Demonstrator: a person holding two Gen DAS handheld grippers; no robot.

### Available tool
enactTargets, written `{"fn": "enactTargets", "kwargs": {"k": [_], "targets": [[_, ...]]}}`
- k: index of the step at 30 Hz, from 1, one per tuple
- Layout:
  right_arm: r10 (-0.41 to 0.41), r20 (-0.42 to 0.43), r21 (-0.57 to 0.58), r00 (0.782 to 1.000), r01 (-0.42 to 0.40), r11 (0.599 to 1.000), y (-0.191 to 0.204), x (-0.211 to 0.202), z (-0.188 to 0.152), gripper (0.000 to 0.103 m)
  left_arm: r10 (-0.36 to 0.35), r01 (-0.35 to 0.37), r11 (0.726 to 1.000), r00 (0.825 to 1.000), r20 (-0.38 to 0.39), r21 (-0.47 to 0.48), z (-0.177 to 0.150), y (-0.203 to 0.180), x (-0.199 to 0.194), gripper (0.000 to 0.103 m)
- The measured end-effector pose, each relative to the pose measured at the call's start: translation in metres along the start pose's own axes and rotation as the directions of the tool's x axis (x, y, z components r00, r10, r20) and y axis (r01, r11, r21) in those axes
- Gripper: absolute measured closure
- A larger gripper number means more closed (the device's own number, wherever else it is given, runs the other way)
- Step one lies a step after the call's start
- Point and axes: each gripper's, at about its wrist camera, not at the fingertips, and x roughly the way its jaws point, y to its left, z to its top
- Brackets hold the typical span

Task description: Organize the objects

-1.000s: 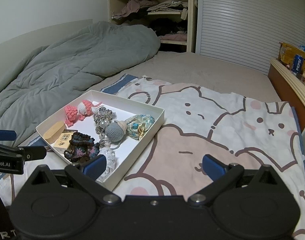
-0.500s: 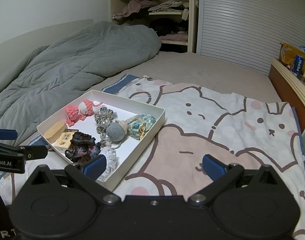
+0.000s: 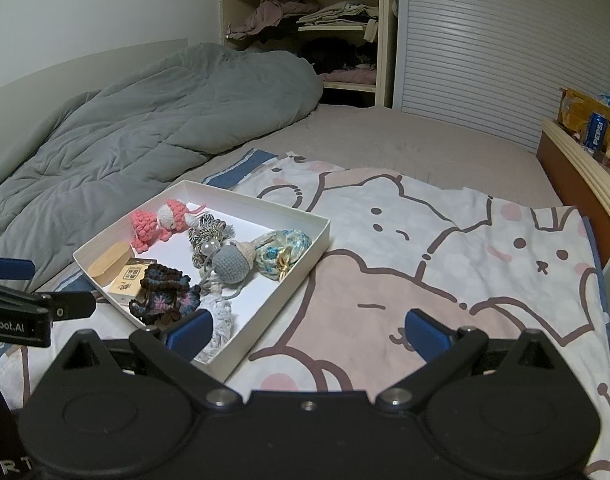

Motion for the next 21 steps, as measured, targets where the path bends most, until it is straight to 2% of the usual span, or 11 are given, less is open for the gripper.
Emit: {"fn": "enactTargets", "kwargs": {"k": [21], "targets": [[0.001, -0.001, -0.011, 1.0, -0.001, 1.0, -0.0015, -0.0013, -0.0015, 0.0, -0.005, 0.005, 1.0, 1.0, -0.006, 0.005, -0.0006, 0.0015, 0.0018, 0.0]]}}
